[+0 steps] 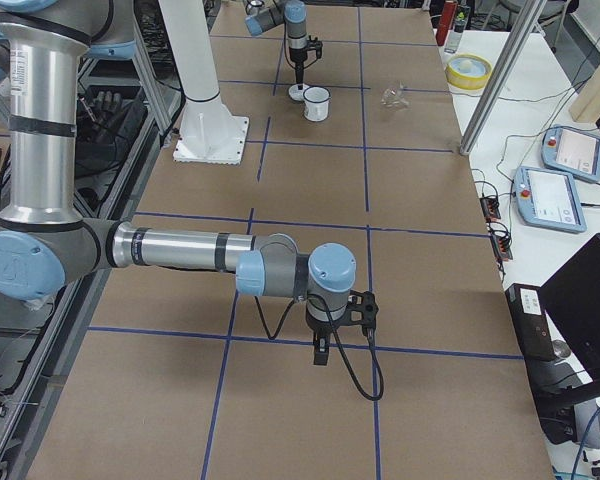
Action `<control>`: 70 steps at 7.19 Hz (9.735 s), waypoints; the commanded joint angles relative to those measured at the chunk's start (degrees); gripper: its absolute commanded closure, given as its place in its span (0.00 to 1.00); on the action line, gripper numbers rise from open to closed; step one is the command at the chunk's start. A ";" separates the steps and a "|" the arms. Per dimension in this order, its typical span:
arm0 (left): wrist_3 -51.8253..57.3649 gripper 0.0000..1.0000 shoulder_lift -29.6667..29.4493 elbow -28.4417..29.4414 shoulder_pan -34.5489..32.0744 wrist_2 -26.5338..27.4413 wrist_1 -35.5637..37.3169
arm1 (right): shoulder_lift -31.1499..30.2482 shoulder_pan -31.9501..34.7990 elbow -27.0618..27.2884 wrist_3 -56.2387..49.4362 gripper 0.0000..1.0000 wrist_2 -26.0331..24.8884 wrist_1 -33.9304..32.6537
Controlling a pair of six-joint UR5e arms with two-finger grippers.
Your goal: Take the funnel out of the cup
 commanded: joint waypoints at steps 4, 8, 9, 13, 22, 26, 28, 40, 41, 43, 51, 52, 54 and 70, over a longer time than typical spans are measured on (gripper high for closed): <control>0.68 0.18 -0.38 0.85 0.04 -0.08 -0.09 | 0.00 0.00 0.00 0.00 0.00 0.00 0.00; 0.77 1.00 -0.91 0.76 -0.13 -0.17 0.00 | 0.00 0.00 0.00 0.00 0.00 0.00 0.00; 0.77 1.00 -0.82 0.59 -0.31 -0.17 0.00 | 0.00 0.00 0.00 0.00 0.00 0.00 0.00; 6.27 1.00 4.51 -8.95 -6.43 -0.52 0.17 | 0.00 0.00 0.00 0.00 0.00 0.00 0.00; 4.11 1.00 -27.27 2.33 -10.51 -5.00 27.08 | 0.00 0.00 0.00 0.00 0.00 0.00 0.00; 3.93 1.00 -26.92 2.08 -7.53 -5.09 26.89 | 0.00 0.00 0.00 0.00 0.00 0.00 0.00; 1.30 1.00 -25.96 1.64 -6.73 -5.00 26.81 | 0.00 0.00 -0.08 0.00 0.00 0.00 0.00; 2.00 1.00 -25.69 2.34 -6.55 -5.00 26.63 | 0.00 0.00 0.00 0.00 0.00 0.00 0.00; 2.00 1.00 -25.60 2.34 -6.55 -4.92 26.63 | 0.00 0.00 0.00 0.00 0.00 0.00 0.00; 2.00 1.00 -25.60 2.34 -6.55 -5.00 26.63 | 0.00 0.00 0.00 0.00 0.00 0.00 0.00; 2.00 0.65 -25.60 2.96 -6.46 -5.00 25.93 | 0.00 0.00 0.00 0.00 0.00 0.00 0.00; 2.00 0.38 -25.52 2.96 -6.46 -5.00 25.93 | 0.00 0.00 0.00 0.00 0.00 0.00 0.00; 2.00 0.11 -25.52 3.04 -6.46 -5.00 25.93 | 0.00 0.00 -0.08 0.00 0.00 0.00 0.00; 72.21 0.00 6.61 18.96 -64.47 -31.54 15.69 | 0.00 0.00 -0.08 0.00 0.00 0.00 0.00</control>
